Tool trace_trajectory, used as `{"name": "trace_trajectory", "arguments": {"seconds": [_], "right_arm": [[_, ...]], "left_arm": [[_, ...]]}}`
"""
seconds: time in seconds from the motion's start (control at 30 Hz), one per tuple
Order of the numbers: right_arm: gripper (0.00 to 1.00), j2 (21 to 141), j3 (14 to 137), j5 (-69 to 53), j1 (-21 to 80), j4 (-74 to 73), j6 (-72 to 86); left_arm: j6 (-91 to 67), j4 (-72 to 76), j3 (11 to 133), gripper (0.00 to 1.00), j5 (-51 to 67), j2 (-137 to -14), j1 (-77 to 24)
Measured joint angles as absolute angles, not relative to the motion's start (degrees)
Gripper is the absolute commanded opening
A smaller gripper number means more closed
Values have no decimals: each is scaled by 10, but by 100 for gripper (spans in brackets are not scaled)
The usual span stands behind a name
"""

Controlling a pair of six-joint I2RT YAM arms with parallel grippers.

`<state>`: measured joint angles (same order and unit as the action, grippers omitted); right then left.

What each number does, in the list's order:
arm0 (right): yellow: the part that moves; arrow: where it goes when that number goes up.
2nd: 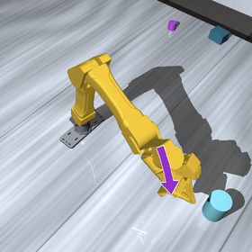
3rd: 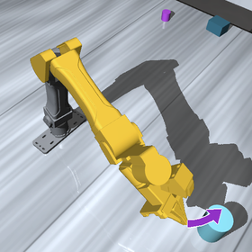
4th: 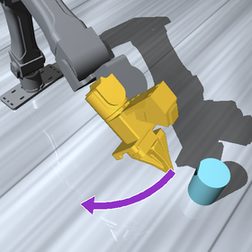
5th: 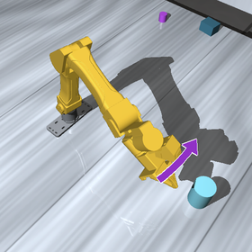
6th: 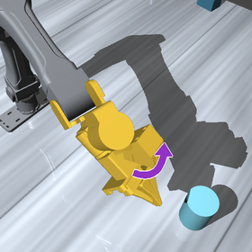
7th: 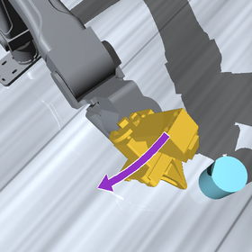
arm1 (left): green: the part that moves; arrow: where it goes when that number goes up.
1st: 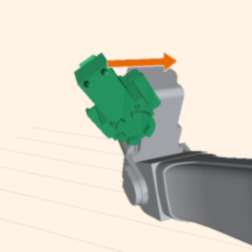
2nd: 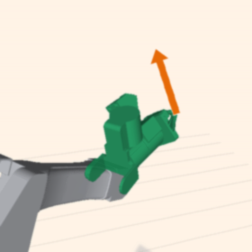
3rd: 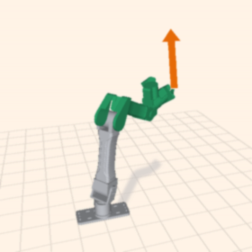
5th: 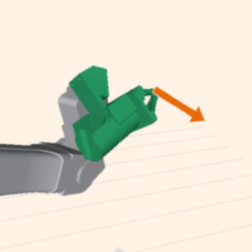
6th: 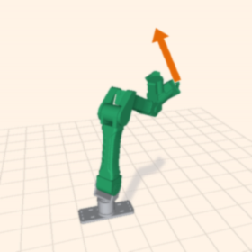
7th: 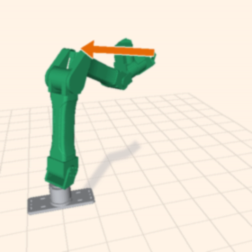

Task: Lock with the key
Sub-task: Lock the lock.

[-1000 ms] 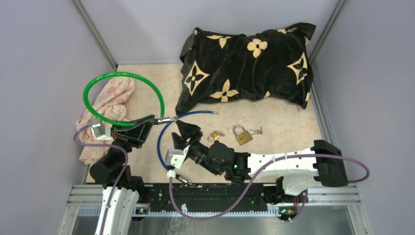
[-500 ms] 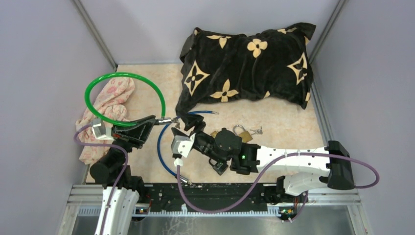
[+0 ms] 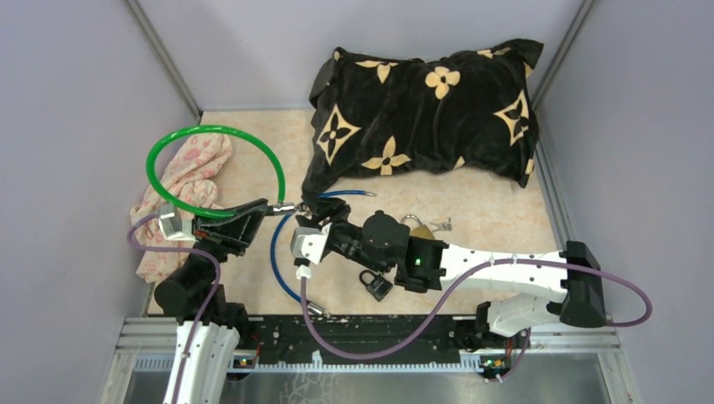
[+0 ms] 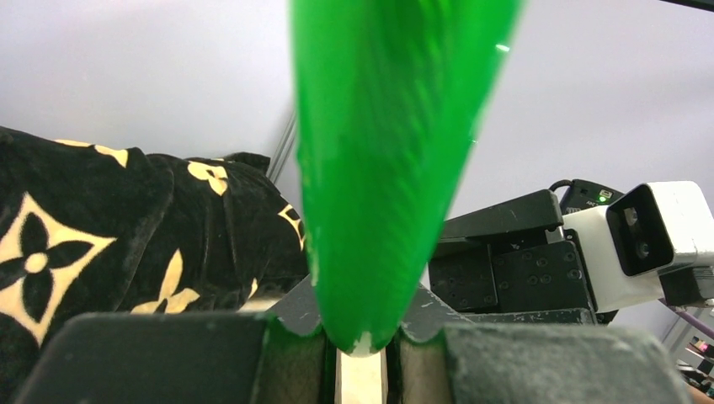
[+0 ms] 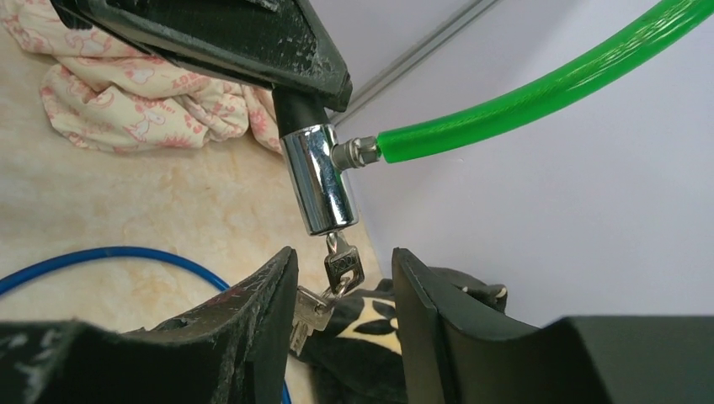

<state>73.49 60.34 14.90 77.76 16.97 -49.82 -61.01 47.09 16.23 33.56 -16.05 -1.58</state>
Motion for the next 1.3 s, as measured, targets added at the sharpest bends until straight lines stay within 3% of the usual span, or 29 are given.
{"name": "trace_trajectory", "arguments": {"seconds": [0.13,0.27,0.37,0.47,0.53,0.6,0.63,0.77,0.8,0.87,0.9,1.3], "right_arm": [[48,740,609,146,773,153,-498],[63,747,638,121,768,112,-473],[75,762,719,33,733,28,-388],[77,779,805,-70,662,-9,-271],[73,783,838,-120,616,-11,-193],[64,790,862,-152,588,-10,-131],[57,798,875,-168,583,-10,-107],[48,854,933,-223,588,-10,-30],[40,868,939,-236,589,-10,-17],[5,887,939,-258,590,-14,3],[0,896,939,-273,590,-17,15],[0,879,846,-306,588,109,94]], "left_arm": [[-610,471,162,0,336,-161,-16],[-610,471,162,0,337,-161,-16],[-610,471,162,0,338,-161,-16],[-610,471,162,0,338,-161,-16],[-609,471,162,0,338,-161,-16],[-608,471,162,0,339,-161,-15],[-608,471,162,0,339,-161,-15],[-608,470,162,0,340,-161,-15],[-608,471,162,0,341,-161,-15],[-608,471,162,0,341,-161,-15],[-605,471,162,0,341,-160,-15],[-611,458,158,0,339,-159,-13]]}}
